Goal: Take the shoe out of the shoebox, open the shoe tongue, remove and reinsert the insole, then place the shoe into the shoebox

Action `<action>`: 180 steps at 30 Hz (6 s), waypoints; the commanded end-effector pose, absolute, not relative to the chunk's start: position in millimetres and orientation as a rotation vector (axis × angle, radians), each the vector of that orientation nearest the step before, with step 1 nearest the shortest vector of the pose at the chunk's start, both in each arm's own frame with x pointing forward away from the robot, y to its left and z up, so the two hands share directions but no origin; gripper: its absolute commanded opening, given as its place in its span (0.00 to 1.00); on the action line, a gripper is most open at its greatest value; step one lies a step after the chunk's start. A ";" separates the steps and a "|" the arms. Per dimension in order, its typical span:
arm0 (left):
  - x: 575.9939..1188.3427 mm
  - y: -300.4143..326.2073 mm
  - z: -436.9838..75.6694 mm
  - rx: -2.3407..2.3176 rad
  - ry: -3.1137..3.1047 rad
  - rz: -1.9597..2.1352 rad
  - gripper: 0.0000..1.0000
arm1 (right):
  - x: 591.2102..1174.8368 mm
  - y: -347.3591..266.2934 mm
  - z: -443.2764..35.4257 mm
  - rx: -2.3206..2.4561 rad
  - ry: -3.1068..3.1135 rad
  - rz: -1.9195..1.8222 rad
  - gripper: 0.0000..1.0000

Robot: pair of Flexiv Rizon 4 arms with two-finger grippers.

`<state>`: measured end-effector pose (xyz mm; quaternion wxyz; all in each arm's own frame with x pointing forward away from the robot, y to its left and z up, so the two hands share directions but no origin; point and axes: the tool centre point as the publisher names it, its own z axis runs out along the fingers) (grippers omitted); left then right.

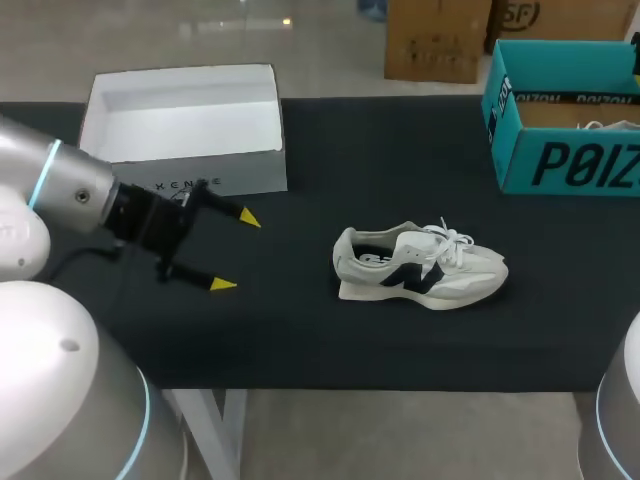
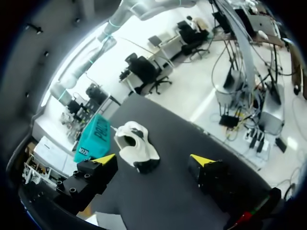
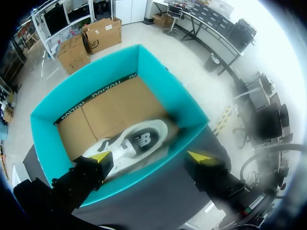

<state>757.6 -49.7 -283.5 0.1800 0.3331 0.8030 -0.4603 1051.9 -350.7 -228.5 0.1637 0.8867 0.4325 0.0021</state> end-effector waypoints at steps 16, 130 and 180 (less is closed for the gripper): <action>784.3 -74.1 -321.4 0.152 2.145 -2.116 1.00 | 1051.7 -350.7 -228.5 2.528 1.232 0.006 1.00; 835.9 -208.9 -436.0 0.198 2.526 -1.847 0.00 | 1051.7 -350.7 -228.5 2.528 1.232 0.006 1.00; 835.9 -208.9 -436.0 0.198 2.526 -1.847 0.00 | 865.6 -73.4 -234.8 2.223 1.684 -0.341 1.00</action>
